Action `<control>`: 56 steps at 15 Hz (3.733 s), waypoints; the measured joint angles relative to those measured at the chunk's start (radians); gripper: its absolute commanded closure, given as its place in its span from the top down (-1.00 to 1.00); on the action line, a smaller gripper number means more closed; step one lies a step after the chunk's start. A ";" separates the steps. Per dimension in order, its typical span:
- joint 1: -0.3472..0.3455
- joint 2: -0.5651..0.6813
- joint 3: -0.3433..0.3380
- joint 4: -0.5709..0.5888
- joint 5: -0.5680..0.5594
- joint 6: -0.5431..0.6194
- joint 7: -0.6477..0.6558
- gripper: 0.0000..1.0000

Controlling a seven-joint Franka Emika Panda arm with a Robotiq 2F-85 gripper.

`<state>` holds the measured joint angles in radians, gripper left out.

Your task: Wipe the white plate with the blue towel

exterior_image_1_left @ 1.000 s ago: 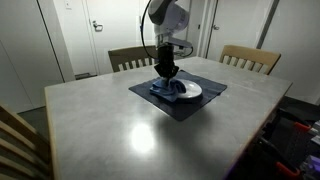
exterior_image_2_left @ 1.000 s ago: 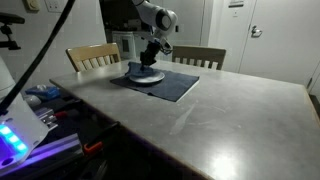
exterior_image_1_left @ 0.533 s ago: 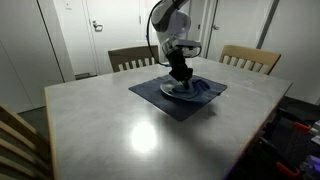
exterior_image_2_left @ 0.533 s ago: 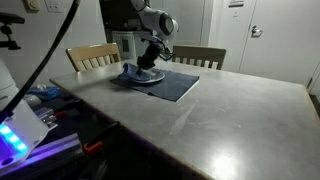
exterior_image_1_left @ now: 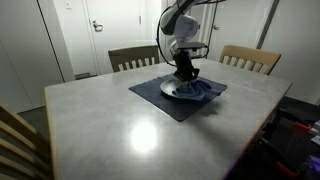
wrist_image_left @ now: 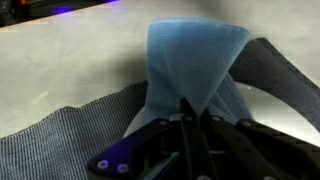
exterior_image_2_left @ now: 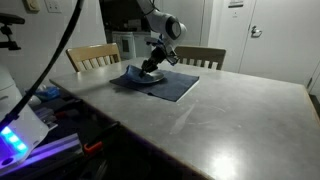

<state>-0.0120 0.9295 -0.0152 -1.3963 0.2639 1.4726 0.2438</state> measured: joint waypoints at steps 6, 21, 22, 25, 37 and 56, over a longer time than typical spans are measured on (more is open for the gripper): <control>-0.050 -0.006 -0.010 -0.002 0.122 0.161 0.025 -0.97; 0.069 -0.187 0.059 -0.042 0.051 0.447 -0.081 -0.97; 0.086 -0.189 0.062 -0.038 0.037 0.471 -0.080 -0.97; 0.134 -0.184 0.066 -0.013 -0.022 0.495 -0.077 -0.97; 0.160 -0.013 0.111 0.141 -0.110 0.524 -0.307 -0.97; 0.191 -0.049 0.143 0.120 -0.153 0.588 -0.300 1.00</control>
<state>0.1791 0.8808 0.1276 -1.2759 0.1104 2.0608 -0.0566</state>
